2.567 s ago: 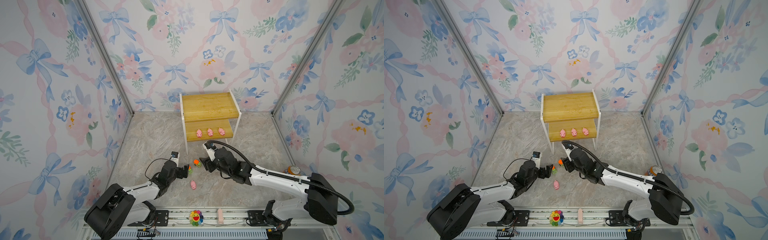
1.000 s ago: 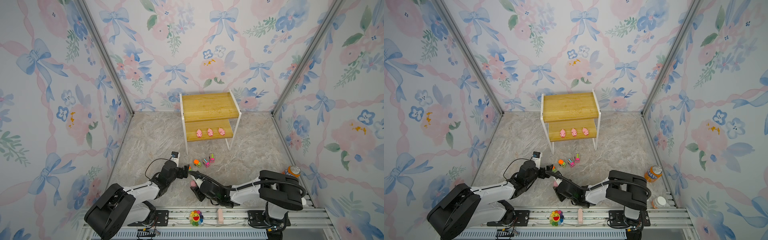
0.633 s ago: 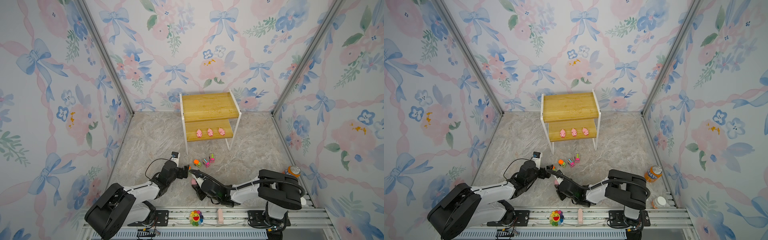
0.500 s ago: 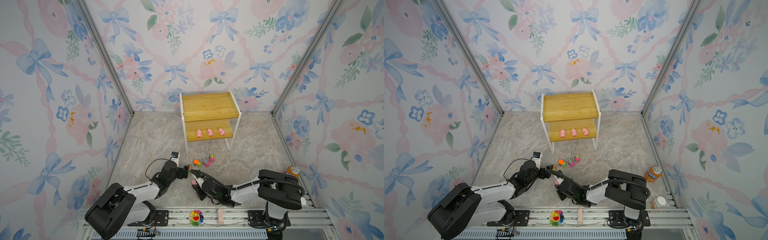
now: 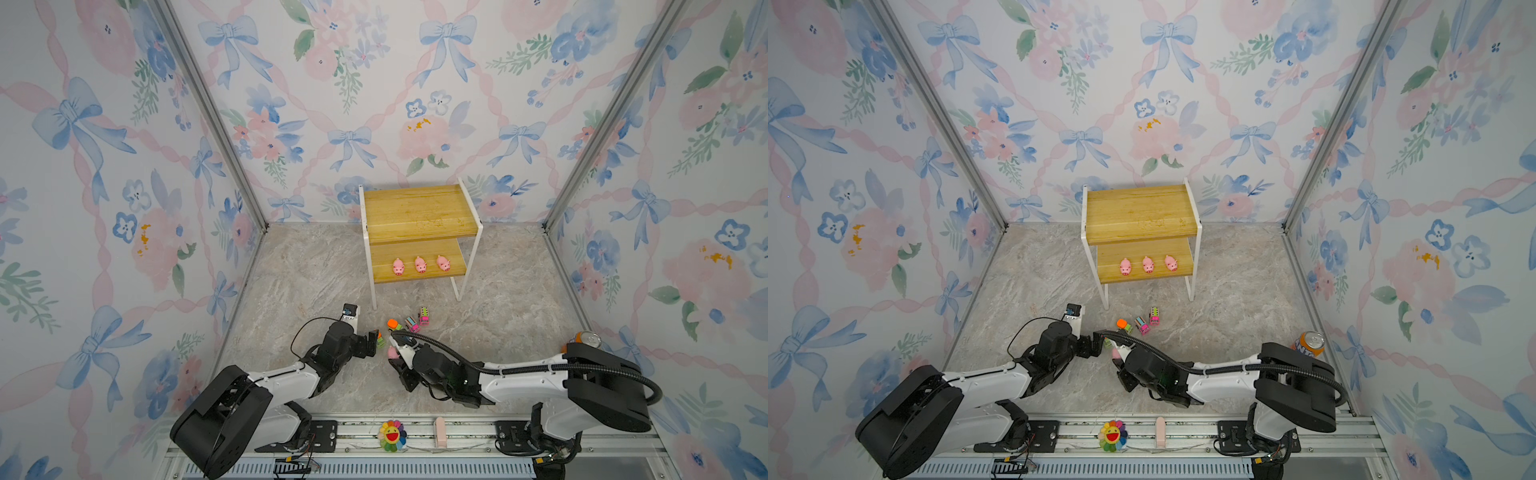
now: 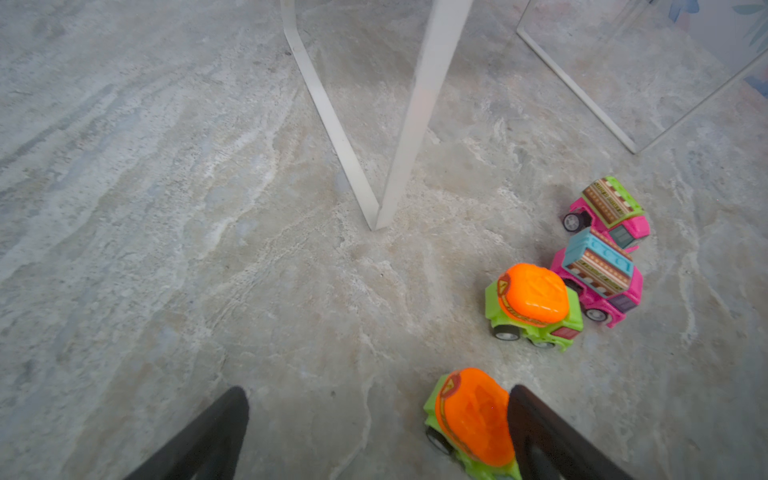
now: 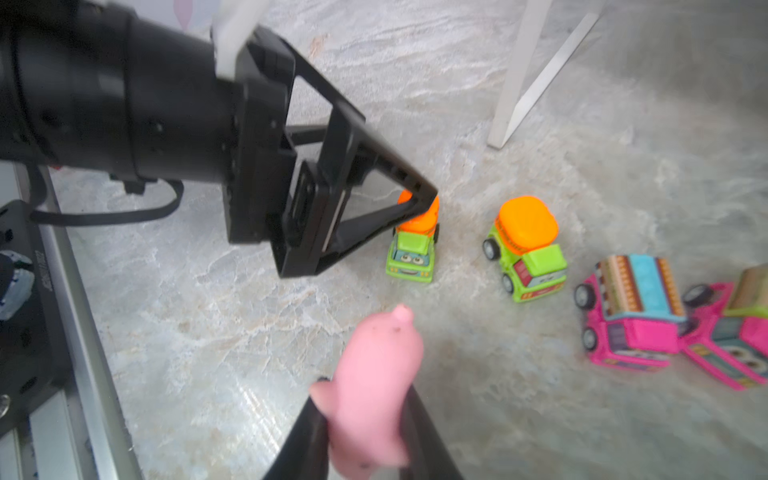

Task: Place and organize the plastic toys onto the shelf
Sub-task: 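Lift the pig with the right gripper and carry it to the lower shelf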

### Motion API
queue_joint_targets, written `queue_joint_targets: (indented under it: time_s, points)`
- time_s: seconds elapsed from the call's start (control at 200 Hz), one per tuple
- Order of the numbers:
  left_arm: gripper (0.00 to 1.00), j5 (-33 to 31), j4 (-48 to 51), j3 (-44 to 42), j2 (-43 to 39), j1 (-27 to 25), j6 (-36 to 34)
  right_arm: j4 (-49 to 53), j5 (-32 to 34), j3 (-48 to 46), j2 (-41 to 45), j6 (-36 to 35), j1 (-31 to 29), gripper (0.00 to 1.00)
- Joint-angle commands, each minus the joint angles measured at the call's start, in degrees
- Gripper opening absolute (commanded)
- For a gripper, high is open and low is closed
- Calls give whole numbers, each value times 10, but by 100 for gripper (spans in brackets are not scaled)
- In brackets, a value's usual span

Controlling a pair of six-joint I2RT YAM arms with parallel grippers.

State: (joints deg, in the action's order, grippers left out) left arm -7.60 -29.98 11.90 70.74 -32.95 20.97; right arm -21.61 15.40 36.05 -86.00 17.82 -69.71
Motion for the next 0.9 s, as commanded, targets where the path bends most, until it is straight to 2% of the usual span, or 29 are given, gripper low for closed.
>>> queue_joint_targets:
  time_s: [0.0,0.215,0.36,0.895]
  points:
    - [98,1,2,6,5,4,-8,51,-5,33,31,-43,37,27]
    - [98,1,3,6,4,4,-8,66,-50,113,34,-93,107,28]
    - [98,3,3,7,5,5,-8,76,-58,174,15,-119,132,28]
    - [98,10,3,5,-1,6,-10,-22,20,230,-54,-108,140,29]
